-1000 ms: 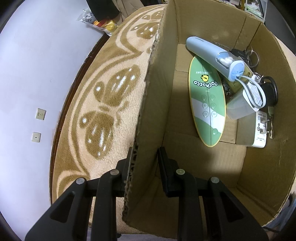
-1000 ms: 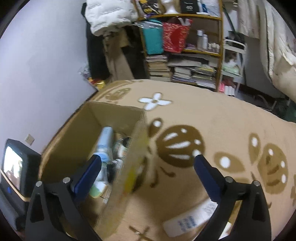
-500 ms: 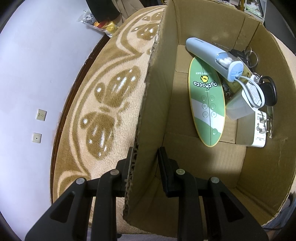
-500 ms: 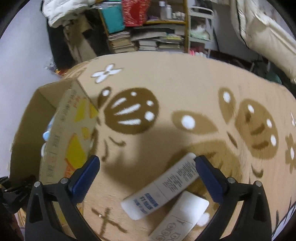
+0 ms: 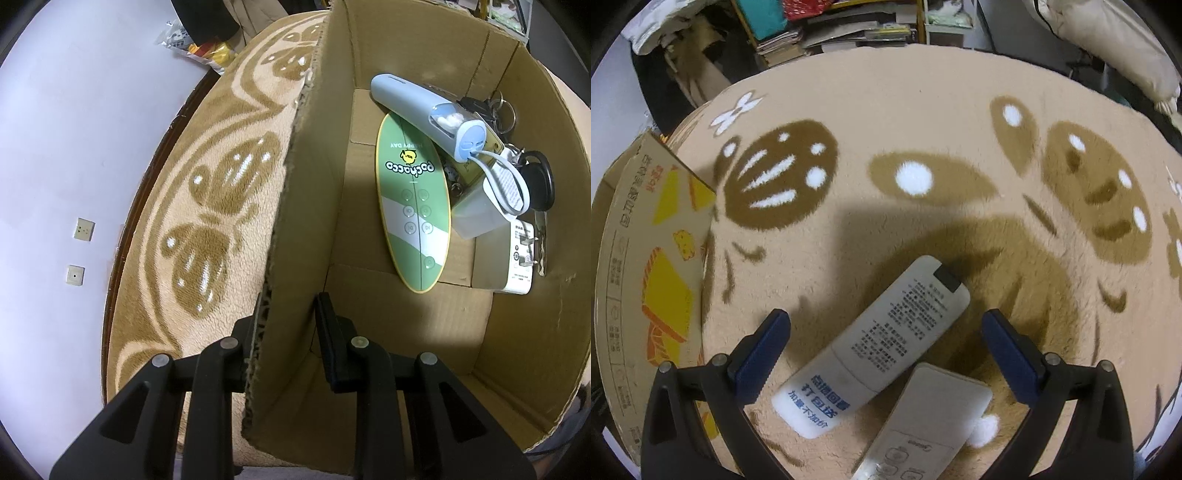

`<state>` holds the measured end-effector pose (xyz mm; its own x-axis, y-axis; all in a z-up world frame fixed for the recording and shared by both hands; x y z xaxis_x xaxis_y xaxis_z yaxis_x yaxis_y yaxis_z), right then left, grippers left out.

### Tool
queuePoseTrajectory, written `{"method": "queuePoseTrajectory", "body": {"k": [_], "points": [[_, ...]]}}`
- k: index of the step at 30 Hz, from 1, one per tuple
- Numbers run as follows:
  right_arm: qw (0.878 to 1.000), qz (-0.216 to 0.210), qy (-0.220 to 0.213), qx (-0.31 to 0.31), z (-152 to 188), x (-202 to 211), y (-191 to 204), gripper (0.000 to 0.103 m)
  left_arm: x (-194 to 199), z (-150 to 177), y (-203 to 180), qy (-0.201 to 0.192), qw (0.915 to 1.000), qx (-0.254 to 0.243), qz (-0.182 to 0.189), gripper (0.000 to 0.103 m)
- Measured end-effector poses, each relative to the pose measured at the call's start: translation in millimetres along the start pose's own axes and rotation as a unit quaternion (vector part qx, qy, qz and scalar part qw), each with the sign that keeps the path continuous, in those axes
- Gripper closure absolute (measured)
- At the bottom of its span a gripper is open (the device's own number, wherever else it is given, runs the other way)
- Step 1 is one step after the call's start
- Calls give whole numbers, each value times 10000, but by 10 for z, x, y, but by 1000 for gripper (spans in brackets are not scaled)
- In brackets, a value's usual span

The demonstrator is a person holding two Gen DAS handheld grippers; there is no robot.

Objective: Organize rigid objects
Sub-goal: 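Move the right gripper back to the rug and grasp the white TV remote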

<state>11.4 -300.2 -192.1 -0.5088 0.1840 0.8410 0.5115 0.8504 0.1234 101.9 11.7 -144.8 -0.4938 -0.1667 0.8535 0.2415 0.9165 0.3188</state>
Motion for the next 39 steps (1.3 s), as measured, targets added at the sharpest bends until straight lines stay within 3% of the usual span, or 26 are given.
{"method": "queuePoseTrajectory", "body": {"k": [7,12,16,18,24,30,33,34,39], "points": [[9998,-67,196,33,32,-116,57,0,7,-4,1,1,10000,0,-6,79],[9993,-316,78,-160,26,-131,84,0,-5,-8,16,12,10000,6,-6,79],[9987,-395,-29,-324,2,-98,49,14,-4,-9,9,9,10000,-3,-12,79],[9986,-413,-21,-340,-10,-104,39,15,-4,-9,7,9,10000,-8,-16,79],[9997,-84,76,207,14,-189,186,20,6,-3,0,6,10000,-29,-30,79],[9996,75,106,253,19,-250,253,23,16,1,-11,-2,10000,-58,-46,79],[9992,124,-145,353,39,-191,319,38,13,1,-13,-2,10000,-71,-54,79],[9989,92,-248,396,45,-164,365,51,14,1,-13,-3,10000,-72,-57,79],[9973,73,-561,465,31,-94,496,58,8,-1,-12,-3,10000,-60,-37,79]]}}
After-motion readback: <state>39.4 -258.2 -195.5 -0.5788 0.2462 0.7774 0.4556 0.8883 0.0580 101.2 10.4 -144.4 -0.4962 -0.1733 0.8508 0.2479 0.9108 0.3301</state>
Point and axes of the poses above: each gripper's, at about its wrist camera, not at the fingertips, and x roughly against the way its jaws point, y to its left, z to its underside, the point moved 1 cm from there along -x, roughly the way its jaws point, and after that the axes turned 15 degrees about -y, right-handed, at the moved point
